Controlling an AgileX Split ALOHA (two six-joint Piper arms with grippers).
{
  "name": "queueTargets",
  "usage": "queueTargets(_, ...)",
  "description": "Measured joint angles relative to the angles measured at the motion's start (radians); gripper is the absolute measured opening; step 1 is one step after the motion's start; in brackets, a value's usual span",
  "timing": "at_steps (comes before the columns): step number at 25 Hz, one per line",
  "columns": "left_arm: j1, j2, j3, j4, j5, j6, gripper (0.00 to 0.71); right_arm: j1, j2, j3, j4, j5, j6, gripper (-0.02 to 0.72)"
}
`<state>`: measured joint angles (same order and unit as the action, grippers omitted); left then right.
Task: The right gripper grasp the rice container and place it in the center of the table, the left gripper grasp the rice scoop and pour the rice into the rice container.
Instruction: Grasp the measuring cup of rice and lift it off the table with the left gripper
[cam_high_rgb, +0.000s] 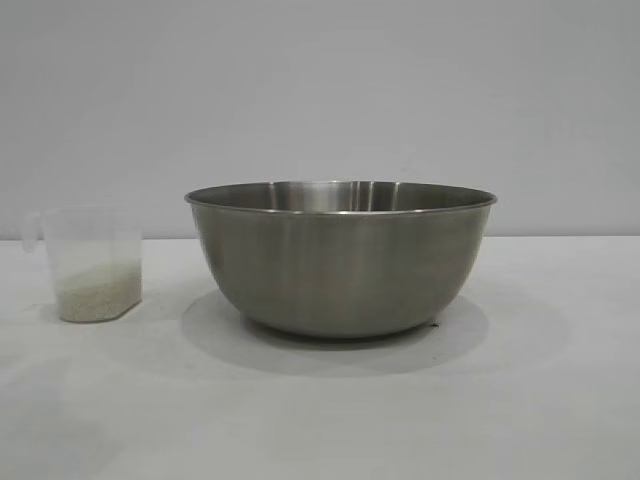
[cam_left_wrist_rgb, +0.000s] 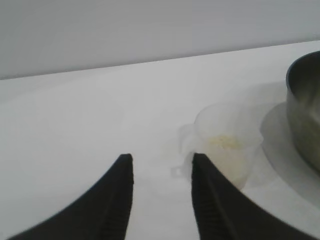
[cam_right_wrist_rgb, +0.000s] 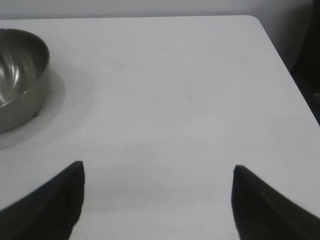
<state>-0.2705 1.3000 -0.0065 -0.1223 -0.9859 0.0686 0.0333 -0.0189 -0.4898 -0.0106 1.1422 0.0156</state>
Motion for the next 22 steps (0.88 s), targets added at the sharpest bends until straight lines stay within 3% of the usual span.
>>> queueTargets(4,0.0,0.143,0.0,0.067,-0.133,-0.011,0.222,0.0,0.0,0.0,0.0,0.0,0.0,0.52)
queueTargets(10,0.0,0.375,-0.023,0.087,-0.147,-0.015,0.222,0.0,0.0,0.0,0.0,0.0,0.0,0.52)
queueTargets(22,0.0,0.45,-0.147,0.063,-0.151,-0.017,0.222,0.0,0.0,0.0,0.0,0.0,0.0,0.52)
